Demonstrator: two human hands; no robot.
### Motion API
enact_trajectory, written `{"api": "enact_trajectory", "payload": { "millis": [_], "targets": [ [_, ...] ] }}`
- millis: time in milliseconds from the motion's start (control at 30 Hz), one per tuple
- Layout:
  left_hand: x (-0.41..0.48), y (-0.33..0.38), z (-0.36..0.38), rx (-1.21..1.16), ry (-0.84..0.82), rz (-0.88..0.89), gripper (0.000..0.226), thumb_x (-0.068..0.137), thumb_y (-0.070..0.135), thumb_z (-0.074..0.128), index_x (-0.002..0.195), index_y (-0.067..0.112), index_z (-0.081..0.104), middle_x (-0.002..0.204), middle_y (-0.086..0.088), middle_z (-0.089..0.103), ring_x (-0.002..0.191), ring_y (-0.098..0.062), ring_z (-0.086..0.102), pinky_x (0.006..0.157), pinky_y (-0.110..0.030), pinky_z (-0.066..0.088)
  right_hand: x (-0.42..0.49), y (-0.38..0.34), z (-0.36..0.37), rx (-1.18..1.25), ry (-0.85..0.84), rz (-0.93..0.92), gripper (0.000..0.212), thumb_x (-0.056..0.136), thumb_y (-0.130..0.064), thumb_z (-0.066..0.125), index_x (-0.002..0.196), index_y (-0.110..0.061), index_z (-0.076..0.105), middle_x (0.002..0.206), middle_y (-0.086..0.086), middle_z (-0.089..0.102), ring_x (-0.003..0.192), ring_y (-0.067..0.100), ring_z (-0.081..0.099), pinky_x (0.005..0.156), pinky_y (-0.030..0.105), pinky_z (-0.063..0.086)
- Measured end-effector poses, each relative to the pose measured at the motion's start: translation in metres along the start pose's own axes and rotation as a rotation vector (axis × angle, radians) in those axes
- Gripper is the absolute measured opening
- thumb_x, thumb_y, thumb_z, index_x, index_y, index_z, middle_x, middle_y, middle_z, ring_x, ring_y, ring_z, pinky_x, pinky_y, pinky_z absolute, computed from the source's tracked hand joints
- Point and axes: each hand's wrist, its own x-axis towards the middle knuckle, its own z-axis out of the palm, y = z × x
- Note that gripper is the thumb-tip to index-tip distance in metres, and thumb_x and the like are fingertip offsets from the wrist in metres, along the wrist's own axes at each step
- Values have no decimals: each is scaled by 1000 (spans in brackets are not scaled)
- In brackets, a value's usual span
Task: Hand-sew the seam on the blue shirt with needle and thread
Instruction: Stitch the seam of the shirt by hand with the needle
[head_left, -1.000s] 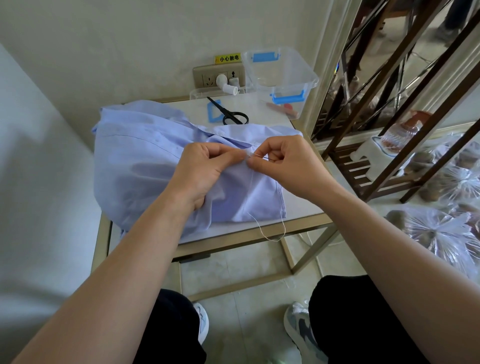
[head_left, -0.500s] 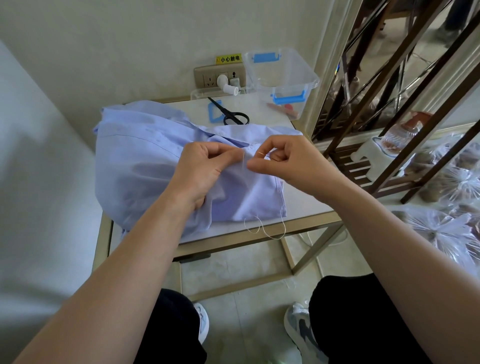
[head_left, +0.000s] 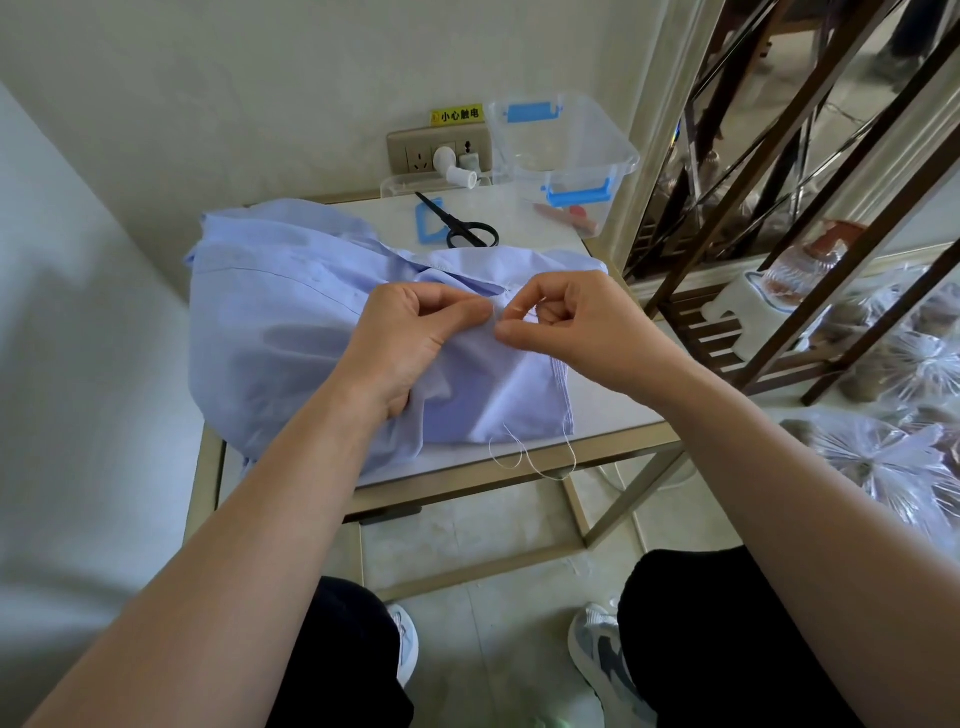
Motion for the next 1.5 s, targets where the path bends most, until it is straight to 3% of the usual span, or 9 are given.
{"api": "enact_trajectory", "payload": {
  "millis": [100,200,367,500,600,733,1000,1200,1500],
  "targets": [
    [-1,1,-1,-7,-18,-24,5,85,16,73,81,15,76,69,3,69,68,-7,59,68,-18,47,2,0,-9,112,133,37,14,90,-13,65,103,-18,63,50,-5,31,45,9,26,47,20,27],
    [-1,2,-4,42,-75,-17,4,85,17,74,83,16,77,75,2,72,71,-5,62,71,-18,49,2,2,-10,158,43,31,30,92,-10,60,117,-24,63,55,2,29,50,13,26,48,21,25],
    [-2,3,-8,139,-137,74,5,85,16,74,82,19,76,76,9,73,76,-1,62,77,-15,48,4,8,-1,66,-16,53,19,86,-21,75,85,-3,70,53,-7,31,49,5,25,50,17,23],
    [0,3,-17,239,-175,80,10,79,23,80,86,23,73,79,6,72,74,-5,61,78,-27,50,5,9,-5,74,12,65,17,86,-13,73,73,-12,62,49,-10,32,43,4,27,47,12,24],
    [0,1,-24,293,-227,9,22,77,29,81,93,18,71,93,-9,72,81,-12,63,84,-36,53,5,11,-6,32,26,67,20,86,-13,72,71,-14,59,43,-15,29,43,5,26,49,16,25],
    [0,0,-31,321,-236,60,24,77,30,83,91,28,63,88,1,66,71,-10,57,77,-30,47,6,15,-6,11,32,86,22,86,-14,72,70,-15,58,41,-14,29,43,5,27,49,17,26],
    [-2,-5,-31,427,-177,92,17,78,20,81,84,16,65,82,3,65,54,-1,47,59,-14,41,7,17,-3,-2,22,60,19,87,-15,72,72,-13,59,43,-14,29,46,5,26,55,24,27],
    [-3,-7,-30,319,-135,105,16,80,23,79,76,18,65,70,10,63,61,-3,51,63,-14,44,5,15,-2,-7,17,43,19,87,-15,72,73,-13,59,42,-14,29,45,5,26,50,18,25],
    [-4,-4,-23,184,1,198,16,78,9,80,76,14,66,71,-1,67,62,-5,57,65,-14,47,0,12,-8,20,-29,35,20,87,-17,73,72,-15,60,47,-11,30,45,6,26,49,15,24]
  ]
}}
